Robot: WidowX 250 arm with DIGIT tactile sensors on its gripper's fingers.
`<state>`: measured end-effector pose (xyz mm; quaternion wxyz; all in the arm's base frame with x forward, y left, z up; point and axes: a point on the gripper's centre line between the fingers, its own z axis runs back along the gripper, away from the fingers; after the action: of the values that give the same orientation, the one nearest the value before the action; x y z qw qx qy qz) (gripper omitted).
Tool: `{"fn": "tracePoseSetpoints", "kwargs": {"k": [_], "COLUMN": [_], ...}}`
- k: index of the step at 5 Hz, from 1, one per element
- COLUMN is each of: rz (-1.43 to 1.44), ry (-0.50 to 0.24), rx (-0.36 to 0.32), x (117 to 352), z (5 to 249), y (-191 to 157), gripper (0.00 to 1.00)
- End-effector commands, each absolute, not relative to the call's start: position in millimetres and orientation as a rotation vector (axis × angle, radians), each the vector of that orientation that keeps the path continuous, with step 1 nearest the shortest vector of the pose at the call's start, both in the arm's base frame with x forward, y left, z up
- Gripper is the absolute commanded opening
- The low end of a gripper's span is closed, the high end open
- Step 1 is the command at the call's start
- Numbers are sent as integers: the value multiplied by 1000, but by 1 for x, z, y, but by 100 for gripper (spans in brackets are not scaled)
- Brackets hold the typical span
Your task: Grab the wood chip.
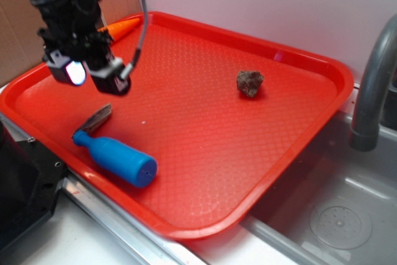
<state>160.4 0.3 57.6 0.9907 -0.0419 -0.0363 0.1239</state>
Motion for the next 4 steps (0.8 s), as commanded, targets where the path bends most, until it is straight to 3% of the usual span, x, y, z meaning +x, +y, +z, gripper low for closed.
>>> {"fn": "tracePoseSetpoints", "kwargs": {"k": [1,4], "rz": [279,314], "ry": [-30,15], "rx": [-60,-33], "x": [122,111], "z": [36,12], "y": [10,29], "gripper": [100,100]}}
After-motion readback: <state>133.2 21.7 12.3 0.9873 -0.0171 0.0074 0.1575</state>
